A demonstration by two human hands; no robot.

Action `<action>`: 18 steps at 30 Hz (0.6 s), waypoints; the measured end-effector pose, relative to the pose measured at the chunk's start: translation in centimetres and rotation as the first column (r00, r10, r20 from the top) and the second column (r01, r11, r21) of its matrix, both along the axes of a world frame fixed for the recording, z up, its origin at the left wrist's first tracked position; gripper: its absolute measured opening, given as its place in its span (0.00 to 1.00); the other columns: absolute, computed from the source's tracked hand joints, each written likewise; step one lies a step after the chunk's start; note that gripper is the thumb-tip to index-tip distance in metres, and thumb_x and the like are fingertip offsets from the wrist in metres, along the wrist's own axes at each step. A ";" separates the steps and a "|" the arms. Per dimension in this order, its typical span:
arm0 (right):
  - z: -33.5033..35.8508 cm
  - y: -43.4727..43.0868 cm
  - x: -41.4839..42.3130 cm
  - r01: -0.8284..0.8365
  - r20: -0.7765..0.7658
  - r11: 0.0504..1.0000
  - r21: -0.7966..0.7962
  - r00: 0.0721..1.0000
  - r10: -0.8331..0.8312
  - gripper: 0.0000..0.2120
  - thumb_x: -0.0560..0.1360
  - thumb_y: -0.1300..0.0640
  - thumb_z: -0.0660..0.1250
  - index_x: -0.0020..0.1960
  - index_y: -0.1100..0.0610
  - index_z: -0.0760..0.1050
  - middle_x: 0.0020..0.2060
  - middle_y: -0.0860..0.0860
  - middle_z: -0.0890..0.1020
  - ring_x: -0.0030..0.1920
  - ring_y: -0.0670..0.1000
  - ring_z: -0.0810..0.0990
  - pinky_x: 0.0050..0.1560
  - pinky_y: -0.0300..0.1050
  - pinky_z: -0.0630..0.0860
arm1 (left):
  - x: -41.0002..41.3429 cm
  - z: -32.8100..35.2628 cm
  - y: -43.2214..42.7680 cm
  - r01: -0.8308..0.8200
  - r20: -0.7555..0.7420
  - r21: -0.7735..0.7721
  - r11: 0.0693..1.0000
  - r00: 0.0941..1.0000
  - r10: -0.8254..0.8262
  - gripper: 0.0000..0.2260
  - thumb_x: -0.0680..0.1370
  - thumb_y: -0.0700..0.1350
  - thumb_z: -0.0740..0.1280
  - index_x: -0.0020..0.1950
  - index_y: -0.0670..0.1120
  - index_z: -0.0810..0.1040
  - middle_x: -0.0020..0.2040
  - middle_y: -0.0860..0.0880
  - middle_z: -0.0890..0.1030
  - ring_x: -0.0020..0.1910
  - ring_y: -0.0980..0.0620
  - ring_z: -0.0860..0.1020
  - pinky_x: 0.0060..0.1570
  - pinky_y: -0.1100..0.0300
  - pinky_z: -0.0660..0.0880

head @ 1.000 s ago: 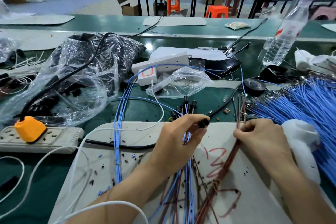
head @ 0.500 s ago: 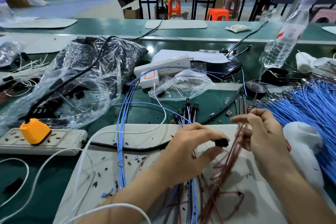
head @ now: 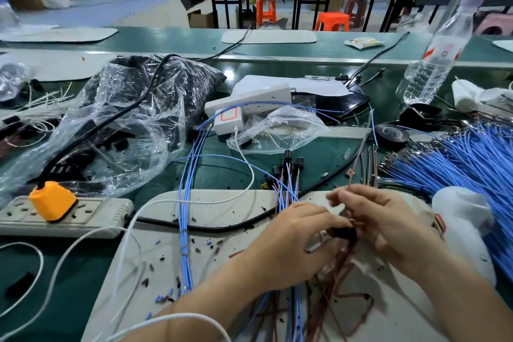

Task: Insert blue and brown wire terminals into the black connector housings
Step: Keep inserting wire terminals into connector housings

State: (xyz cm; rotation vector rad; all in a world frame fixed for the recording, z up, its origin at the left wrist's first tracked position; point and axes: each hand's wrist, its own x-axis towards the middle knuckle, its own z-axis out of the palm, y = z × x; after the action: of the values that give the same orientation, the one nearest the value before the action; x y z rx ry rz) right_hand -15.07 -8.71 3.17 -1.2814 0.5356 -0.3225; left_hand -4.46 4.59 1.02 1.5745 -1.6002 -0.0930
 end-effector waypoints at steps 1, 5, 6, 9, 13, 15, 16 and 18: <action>-0.1 0.2 0.1 -0.014 -0.015 1.000 -0.002 1.000 0.014 0.10 0.67 0.53 0.68 0.41 0.57 0.84 0.37 0.54 0.82 0.32 0.49 0.75 0.32 0.39 0.76 | 0.0 0.0 0.0 -0.008 -0.012 -0.011 1.000 1.000 0.007 0.10 0.73 0.35 0.70 0.54 0.38 0.81 0.44 0.46 0.82 0.47 0.53 0.76 0.53 0.61 0.70; 0.3 -0.5 0.2 0.231 0.107 0.967 0.106 0.964 -0.242 0.10 0.70 0.50 0.64 0.36 0.52 0.81 0.31 0.56 0.82 0.24 0.46 0.73 0.23 0.34 0.71 | 0.2 -0.1 0.1 -0.013 -0.053 -0.026 1.000 0.999 0.012 0.09 0.73 0.35 0.70 0.53 0.40 0.81 0.46 0.48 0.83 0.47 0.53 0.77 0.53 0.58 0.72; 0.5 -0.8 0.1 0.291 0.149 0.943 0.163 0.937 -0.315 0.10 0.70 0.50 0.64 0.36 0.52 0.81 0.29 0.56 0.81 0.23 0.46 0.74 0.22 0.34 0.72 | 0.2 -0.1 0.1 -0.014 -0.057 -0.026 1.000 0.998 0.012 0.09 0.74 0.36 0.70 0.54 0.40 0.80 0.46 0.48 0.83 0.48 0.53 0.78 0.54 0.57 0.72; 1.0 -1.6 -0.2 0.376 0.251 0.873 0.310 0.854 -0.457 0.08 0.70 0.54 0.66 0.37 0.54 0.82 0.31 0.53 0.83 0.28 0.45 0.78 0.29 0.32 0.76 | 0.4 -0.4 0.2 -0.014 -0.105 -0.029 0.999 0.994 0.011 0.08 0.75 0.37 0.69 0.54 0.41 0.80 0.48 0.50 0.83 0.49 0.54 0.79 0.55 0.54 0.74; 0.8 -2.2 -0.3 0.455 0.300 0.819 0.348 0.774 -0.557 0.10 0.80 0.59 0.59 0.44 0.56 0.77 0.34 0.52 0.85 0.31 0.46 0.82 0.33 0.33 0.78 | 0.5 -0.4 0.1 -0.018 -0.146 -0.053 0.998 0.989 0.010 0.07 0.76 0.38 0.69 0.53 0.41 0.80 0.47 0.51 0.83 0.48 0.55 0.80 0.52 0.53 0.76; 1.0 -1.9 -0.4 0.493 0.337 0.833 0.252 0.762 -0.553 0.12 0.82 0.54 0.54 0.44 0.53 0.73 0.33 0.53 0.85 0.29 0.48 0.82 0.31 0.36 0.79 | 0.6 -0.4 0.0 -0.094 -0.172 -0.088 0.992 0.982 0.078 0.06 0.76 0.40 0.68 0.53 0.42 0.79 0.47 0.52 0.83 0.48 0.56 0.80 0.53 0.52 0.76; 1.2 -1.6 -0.4 0.498 0.371 0.843 0.205 0.757 -0.537 0.13 0.82 0.53 0.53 0.44 0.53 0.73 0.32 0.54 0.85 0.29 0.49 0.82 0.31 0.37 0.79 | 0.8 -0.4 -0.1 -0.155 -0.190 -0.104 0.982 0.973 0.133 0.06 0.76 0.40 0.68 0.53 0.43 0.80 0.47 0.54 0.83 0.48 0.56 0.80 0.53 0.50 0.75; 1.4 -0.7 -0.3 0.490 0.449 0.865 0.106 0.752 -0.482 0.14 0.82 0.53 0.53 0.44 0.55 0.74 0.30 0.53 0.84 0.30 0.50 0.82 0.33 0.38 0.79 | 1.2 -0.5 -0.2 -0.283 -0.208 -0.130 0.950 0.945 0.253 0.07 0.76 0.41 0.67 0.52 0.44 0.80 0.48 0.56 0.82 0.49 0.58 0.79 0.54 0.48 0.75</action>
State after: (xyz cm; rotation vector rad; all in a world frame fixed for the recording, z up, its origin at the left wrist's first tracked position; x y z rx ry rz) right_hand -15.36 -9.39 4.58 -1.0115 0.4451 -1.0525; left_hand -3.30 4.40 0.55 1.5936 -1.2050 0.0315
